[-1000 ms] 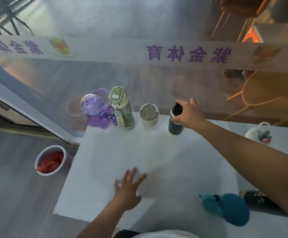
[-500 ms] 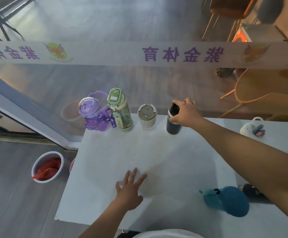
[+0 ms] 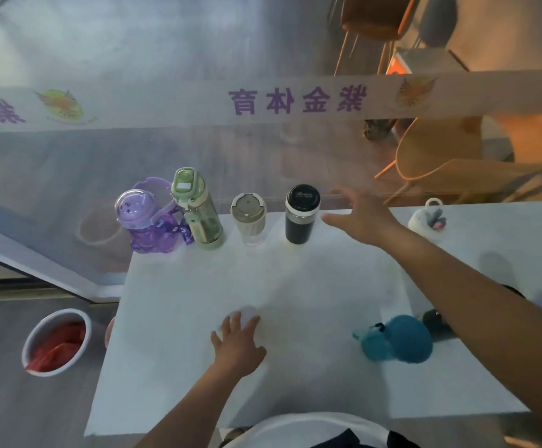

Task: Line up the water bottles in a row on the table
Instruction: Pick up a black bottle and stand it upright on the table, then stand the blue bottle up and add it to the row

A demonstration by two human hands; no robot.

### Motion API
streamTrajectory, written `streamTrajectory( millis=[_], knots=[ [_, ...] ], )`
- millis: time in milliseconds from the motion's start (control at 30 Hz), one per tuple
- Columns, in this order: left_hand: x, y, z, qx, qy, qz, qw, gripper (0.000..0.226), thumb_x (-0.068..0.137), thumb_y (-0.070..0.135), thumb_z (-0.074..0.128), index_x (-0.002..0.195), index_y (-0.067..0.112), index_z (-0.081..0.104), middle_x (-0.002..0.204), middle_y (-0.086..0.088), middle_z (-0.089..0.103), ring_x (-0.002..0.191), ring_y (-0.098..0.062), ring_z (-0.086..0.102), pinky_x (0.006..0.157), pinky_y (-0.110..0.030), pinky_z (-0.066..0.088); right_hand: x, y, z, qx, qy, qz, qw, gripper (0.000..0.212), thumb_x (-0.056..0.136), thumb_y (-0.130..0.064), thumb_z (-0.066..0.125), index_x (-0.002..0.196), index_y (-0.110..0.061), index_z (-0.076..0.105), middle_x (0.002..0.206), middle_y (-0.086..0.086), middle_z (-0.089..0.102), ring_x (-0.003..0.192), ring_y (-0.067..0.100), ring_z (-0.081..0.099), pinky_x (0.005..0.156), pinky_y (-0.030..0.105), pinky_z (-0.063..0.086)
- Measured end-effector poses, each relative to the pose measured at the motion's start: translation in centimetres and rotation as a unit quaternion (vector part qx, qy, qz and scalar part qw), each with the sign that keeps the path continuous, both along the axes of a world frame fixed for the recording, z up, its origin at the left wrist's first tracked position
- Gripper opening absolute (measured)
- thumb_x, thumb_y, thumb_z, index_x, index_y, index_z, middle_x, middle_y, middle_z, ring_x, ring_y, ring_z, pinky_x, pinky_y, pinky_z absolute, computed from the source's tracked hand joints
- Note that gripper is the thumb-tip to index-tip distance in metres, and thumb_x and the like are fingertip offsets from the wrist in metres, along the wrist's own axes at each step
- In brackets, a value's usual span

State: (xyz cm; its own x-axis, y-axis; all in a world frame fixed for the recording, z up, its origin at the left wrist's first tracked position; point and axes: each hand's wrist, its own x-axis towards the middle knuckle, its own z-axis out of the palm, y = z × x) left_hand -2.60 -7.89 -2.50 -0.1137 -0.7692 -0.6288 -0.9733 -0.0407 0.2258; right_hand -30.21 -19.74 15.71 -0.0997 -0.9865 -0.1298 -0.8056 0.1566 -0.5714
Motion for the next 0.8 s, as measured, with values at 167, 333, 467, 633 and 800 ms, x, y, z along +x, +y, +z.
streamTrajectory(
  millis=[167, 333, 467, 633, 800],
  knots=[
    [-3.2, -0.3, 0.3, -0.012, 0.033, -0.048, 0.998, 0.076, 0.089, 0.047, 0.055, 0.152, 0.04, 0.014, 0.163, -0.001, 0.0, 0.15, -0.027, -0.001, 0.12, -0.051, 0.005, -3.9, 11.0, -0.1, 0.025, -0.013, 0.027, 0.999, 0.048, 0.084, -0.044, 0.068, 0.129, -0.033, 0.055, 0.139, -0.01, 0.051, 0.126, 0.011, 0.047, 0.105, 0.029, 0.038],
    [-6.2, 0.4, 0.1, -0.024, 0.042, -0.067, 0.997, 0.081, 0.089, 0.045, 0.055, 0.153, 0.042, 0.005, 0.163, 0.0, -0.007, 0.15, -0.026, -0.004, 0.119, -0.051, 0.006, -5.9, 19.5, -2.4, 0.123, 0.01, 0.048, 0.991, 0.074, 0.073, -0.055, 0.073, 0.137, -0.051, 0.036, 0.151, -0.009, 0.029, 0.139, 0.016, 0.03, 0.114, 0.039, 0.031],
    [-7.0, 0.6, -0.3, -0.037, 0.026, -0.049, 0.998, 0.083, 0.089, 0.045, 0.056, 0.153, 0.042, 0.002, 0.163, -0.001, -0.009, 0.15, -0.027, -0.004, 0.119, -0.051, 0.007, -6.3, 22.2, -4.6, 0.131, 0.033, 0.066, 0.989, 0.08, 0.073, -0.036, 0.073, 0.141, -0.049, 0.033, 0.152, -0.004, 0.026, 0.138, 0.021, 0.03, 0.111, 0.036, 0.034],
    [-6.7, 0.9, -0.8, -0.038, 0.017, -0.021, 0.999, 0.084, 0.089, 0.044, 0.056, 0.153, 0.041, 0.002, 0.163, 0.0, -0.008, 0.15, -0.026, -0.003, 0.119, -0.051, 0.01, -7.1, 21.6, -5.8, 0.107, 0.068, 0.088, 0.988, 0.071, 0.076, -0.023, 0.065, 0.139, -0.041, 0.039, 0.135, -0.005, 0.036, 0.121, 0.021, 0.043, 0.095, 0.032, 0.046],
    [-5.8, 1.4, -0.9, -0.037, 0.015, 0.003, 0.999, 0.084, 0.088, 0.042, 0.057, 0.152, 0.042, 0.003, 0.163, 0.001, -0.008, 0.15, -0.025, -0.004, 0.119, -0.051, 0.013, -7.4, 18.0, -4.7, 0.135, 0.085, 0.106, 0.981, 0.071, 0.069, -0.03, 0.066, 0.135, -0.042, 0.042, 0.12, -0.004, 0.04, 0.108, 0.02, 0.044, 0.089, 0.035, 0.047]
  ],
)
